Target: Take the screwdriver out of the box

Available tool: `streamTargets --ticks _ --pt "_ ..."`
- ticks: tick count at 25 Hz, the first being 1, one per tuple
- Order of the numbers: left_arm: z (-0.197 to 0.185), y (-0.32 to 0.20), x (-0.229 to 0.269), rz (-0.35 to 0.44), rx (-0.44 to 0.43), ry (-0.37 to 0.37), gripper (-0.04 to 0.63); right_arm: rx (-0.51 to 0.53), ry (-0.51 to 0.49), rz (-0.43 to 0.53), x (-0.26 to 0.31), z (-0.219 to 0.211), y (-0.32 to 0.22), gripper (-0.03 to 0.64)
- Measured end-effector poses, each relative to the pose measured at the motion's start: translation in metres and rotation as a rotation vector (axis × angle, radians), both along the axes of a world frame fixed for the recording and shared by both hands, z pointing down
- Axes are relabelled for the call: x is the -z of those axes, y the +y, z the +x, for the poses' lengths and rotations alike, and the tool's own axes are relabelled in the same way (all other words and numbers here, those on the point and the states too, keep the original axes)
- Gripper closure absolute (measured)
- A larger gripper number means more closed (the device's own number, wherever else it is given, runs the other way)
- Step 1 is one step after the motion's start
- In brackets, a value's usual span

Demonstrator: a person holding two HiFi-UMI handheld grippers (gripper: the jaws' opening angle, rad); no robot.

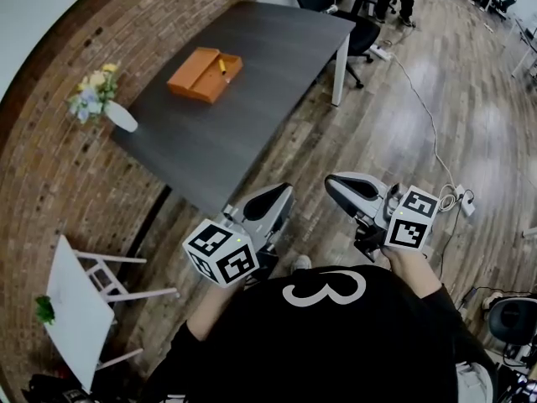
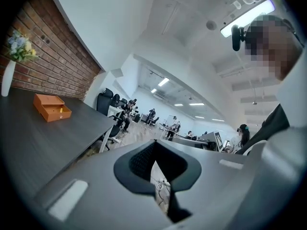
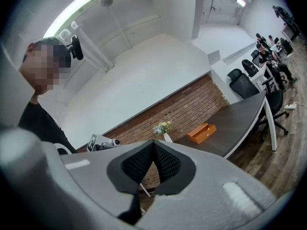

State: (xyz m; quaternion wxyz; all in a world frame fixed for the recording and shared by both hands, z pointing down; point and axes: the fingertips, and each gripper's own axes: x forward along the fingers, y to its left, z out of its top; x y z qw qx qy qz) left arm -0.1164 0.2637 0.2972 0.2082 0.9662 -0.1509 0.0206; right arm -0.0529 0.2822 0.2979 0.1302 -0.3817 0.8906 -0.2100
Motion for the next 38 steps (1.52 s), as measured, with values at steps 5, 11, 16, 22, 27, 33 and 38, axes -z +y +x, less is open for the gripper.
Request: streamTargets --ticks 5,11,16,22,27,33,38 --pt "-0.002 -0.032 0.002 0.001 -0.024 0.015 0.578 -0.014 0.011 -0.017 -0.001 -0.006 -0.032 0.617" --pt "-0.004 -0.069 0.004 0.012 -0.040 0.042 0.578 -0.029 0.027 -0.028 -0.001 -0.012 -0.067 0.615" --pt "-0.006 -0.094 0.012 0.040 -0.057 0.043 0.578 -0.053 0.042 -0.005 0.009 -0.011 -0.091 0.617" --pt "-0.007 -0.128 0.004 0.013 -0.021 0.028 0.578 -0.038 0.047 -0.009 0.006 -0.006 -0.119 0.616" --pt "0.005 -0.157 -0.002 0.001 0.004 0.020 0.578 -0.004 0.034 -0.005 0.003 0.002 -0.151 0.615" --pt "0.030 -0.211 -0.006 0.003 0.074 0.019 0.578 0.054 0.014 -0.003 0.000 0.032 -0.209 0.617" --pt "0.066 -0.265 -0.009 -0.023 0.149 0.029 0.578 0.137 0.025 -0.015 0.000 0.064 -0.270 0.617"
